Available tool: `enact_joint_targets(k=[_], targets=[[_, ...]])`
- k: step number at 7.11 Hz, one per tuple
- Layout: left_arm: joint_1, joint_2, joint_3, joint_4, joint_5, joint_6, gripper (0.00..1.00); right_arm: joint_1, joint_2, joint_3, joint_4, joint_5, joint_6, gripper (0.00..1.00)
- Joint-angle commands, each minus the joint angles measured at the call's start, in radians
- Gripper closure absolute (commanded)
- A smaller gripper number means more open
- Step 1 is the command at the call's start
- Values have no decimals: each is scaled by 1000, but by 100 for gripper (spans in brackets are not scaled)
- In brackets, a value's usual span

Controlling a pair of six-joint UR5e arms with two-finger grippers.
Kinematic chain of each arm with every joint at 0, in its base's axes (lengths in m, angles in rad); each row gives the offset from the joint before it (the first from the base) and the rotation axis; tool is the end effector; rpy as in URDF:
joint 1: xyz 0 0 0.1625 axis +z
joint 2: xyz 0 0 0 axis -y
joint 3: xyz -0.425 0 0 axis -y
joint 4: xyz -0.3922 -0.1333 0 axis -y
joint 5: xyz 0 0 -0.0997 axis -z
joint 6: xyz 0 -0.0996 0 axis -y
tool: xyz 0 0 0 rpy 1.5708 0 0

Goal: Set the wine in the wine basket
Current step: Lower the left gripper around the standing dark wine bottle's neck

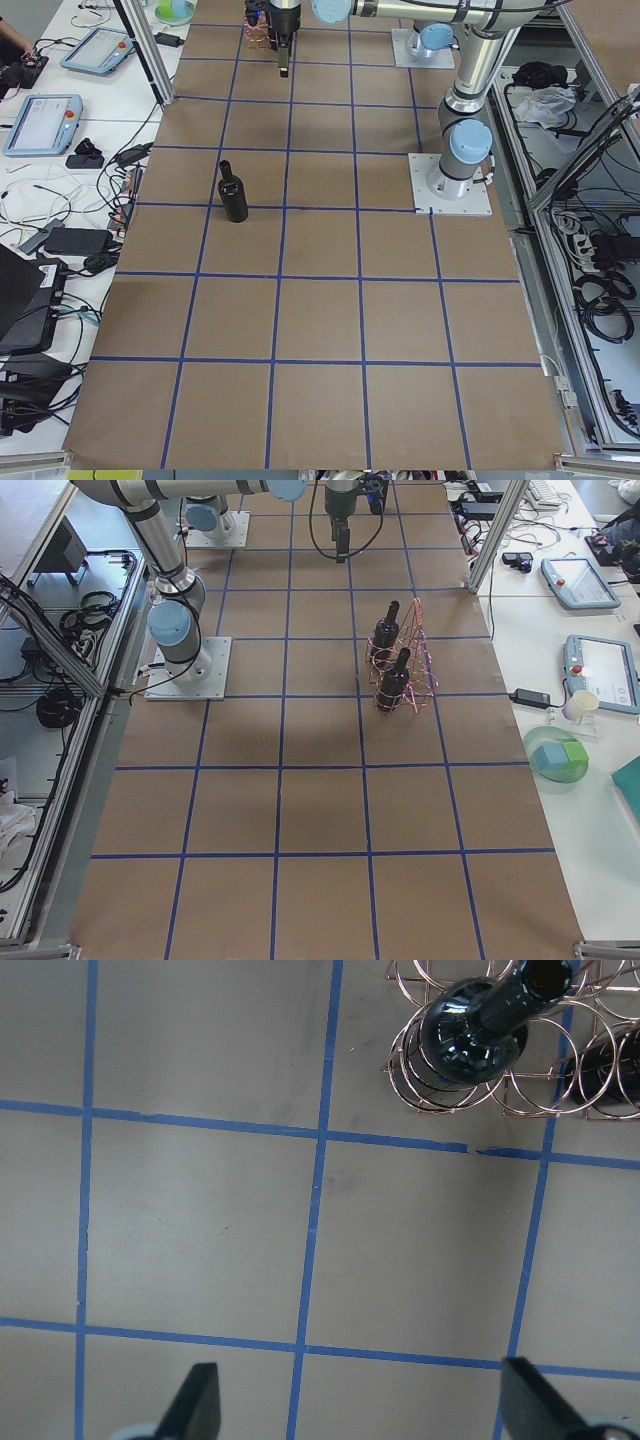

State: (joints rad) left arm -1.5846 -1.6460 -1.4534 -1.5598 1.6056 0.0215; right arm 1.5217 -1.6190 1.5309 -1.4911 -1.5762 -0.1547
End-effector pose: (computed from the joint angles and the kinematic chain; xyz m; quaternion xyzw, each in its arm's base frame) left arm -0.1371 -0.5268 0.5087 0.0172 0.9993 -0.0265 0.0175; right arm 0.1095 -0.4767 0.5228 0.0528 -0.9986 0.0039 0.0031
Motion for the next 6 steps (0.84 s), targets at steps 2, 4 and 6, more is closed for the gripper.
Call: enact_joint_targets(k=[2, 4, 6], targets=[[5, 11, -21, 9, 0, 5, 0, -2, 1, 0, 2, -11, -2, 0], [79, 9, -24, 15, -6, 21, 0, 0, -2, 11, 2, -13, -2, 0], [170, 9, -25, 11, -10, 110, 0, -2, -2, 14, 0, -13, -2, 0]])
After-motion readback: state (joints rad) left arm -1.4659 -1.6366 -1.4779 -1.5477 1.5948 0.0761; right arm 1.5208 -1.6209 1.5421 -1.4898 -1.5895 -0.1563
